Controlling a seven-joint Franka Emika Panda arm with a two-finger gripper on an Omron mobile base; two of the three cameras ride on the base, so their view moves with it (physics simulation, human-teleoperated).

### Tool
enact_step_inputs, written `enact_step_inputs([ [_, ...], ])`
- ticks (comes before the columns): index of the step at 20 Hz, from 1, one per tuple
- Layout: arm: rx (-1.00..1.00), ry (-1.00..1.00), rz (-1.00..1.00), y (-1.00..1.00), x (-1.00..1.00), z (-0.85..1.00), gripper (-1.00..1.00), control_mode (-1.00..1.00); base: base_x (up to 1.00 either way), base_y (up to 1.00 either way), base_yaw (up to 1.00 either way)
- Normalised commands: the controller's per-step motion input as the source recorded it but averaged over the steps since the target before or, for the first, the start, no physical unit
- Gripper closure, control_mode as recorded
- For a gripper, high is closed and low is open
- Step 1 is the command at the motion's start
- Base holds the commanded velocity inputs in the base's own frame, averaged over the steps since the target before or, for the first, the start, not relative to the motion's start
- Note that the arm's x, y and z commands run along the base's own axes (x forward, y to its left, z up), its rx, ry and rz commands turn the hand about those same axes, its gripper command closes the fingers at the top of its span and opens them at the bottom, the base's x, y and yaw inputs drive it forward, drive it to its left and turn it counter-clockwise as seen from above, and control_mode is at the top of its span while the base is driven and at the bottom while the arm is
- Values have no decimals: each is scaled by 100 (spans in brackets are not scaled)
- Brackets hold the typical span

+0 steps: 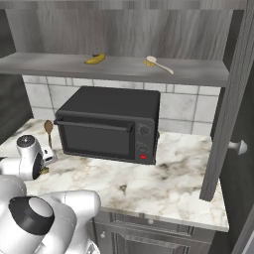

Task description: Pick the sponge and dish brush from the cabinet and place them on the counter.

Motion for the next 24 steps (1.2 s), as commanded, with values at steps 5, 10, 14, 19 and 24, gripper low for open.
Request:
enact_step_inputs([
  [5, 0, 0, 0, 2, 1, -8, 100, -100, 0, 0, 0],
  [10, 0, 0, 0, 0, 0, -5, 100, -100, 0, 0, 0],
  [14, 0, 0, 0, 0, 0, -5, -100, -100, 0, 0, 0],
  [19, 0, 0, 0, 0, 0, 0, -100, -100, 0, 0, 0],
  [24, 0, -4, 0, 0, -5, 23, -100, -100, 0, 0, 0],
])
